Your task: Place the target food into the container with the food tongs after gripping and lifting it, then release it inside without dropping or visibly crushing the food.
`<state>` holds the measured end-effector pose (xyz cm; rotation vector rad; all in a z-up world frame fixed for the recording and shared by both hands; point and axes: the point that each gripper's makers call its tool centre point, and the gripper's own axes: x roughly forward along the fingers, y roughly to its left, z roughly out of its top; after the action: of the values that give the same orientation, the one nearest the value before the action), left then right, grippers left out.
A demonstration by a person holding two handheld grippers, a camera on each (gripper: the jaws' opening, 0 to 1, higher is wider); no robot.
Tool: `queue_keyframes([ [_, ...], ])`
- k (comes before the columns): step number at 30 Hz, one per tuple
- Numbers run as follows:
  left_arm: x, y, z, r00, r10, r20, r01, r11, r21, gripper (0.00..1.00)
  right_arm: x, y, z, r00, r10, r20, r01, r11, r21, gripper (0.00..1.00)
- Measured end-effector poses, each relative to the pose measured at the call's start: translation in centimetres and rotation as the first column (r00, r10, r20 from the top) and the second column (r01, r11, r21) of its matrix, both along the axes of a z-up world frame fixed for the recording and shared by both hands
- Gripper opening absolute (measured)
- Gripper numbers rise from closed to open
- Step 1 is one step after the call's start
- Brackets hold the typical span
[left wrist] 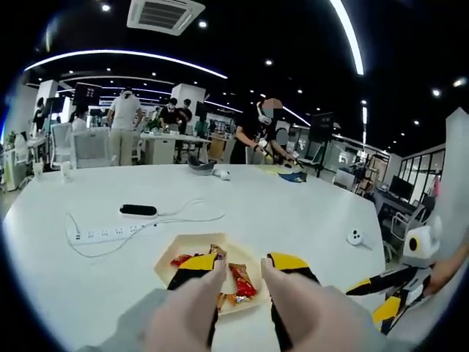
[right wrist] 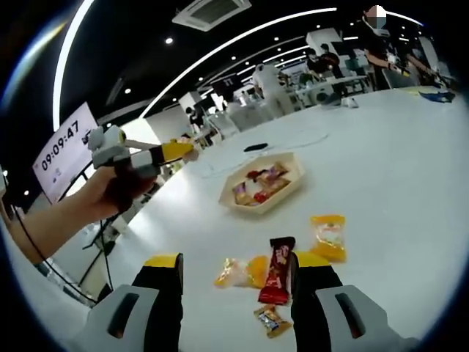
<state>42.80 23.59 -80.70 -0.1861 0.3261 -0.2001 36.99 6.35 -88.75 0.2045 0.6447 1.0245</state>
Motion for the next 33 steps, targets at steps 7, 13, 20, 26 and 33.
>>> queue_keyframes([
  [7,-0.4,-0.8,-0.8,1.000,-0.020,-0.005,0.020,1.000,0.007,0.24,0.1,-0.2,0.0,1.000,-0.007,0.002,0.007,1.000,-0.001,0.60],
  [13,-0.9,-1.2,-0.8,1.000,-0.023,0.000,0.023,1.000,0.002,0.24,0.1,0.0,-0.1,1.000,-0.003,0.008,0.003,1.000,-0.004,0.60],
  [20,-1.7,-1.3,-1.9,1.000,-0.019,-0.021,0.019,1.000,0.001,0.24,-0.2,0.0,0.0,1.000,0.011,0.019,-0.010,1.000,-0.014,0.60],
  [26,-2.5,-2.2,-2.6,0.998,-0.040,-0.039,0.040,0.999,0.005,0.24,0.0,-0.4,0.1,1.000,-0.007,0.022,0.007,1.000,-0.006,0.59],
  [33,-3.2,-2.9,-3.8,0.996,-0.047,-0.073,0.048,0.999,0.008,0.25,-0.1,-1.1,-0.6,1.000,-0.016,0.004,0.016,1.000,-0.021,0.59],
])
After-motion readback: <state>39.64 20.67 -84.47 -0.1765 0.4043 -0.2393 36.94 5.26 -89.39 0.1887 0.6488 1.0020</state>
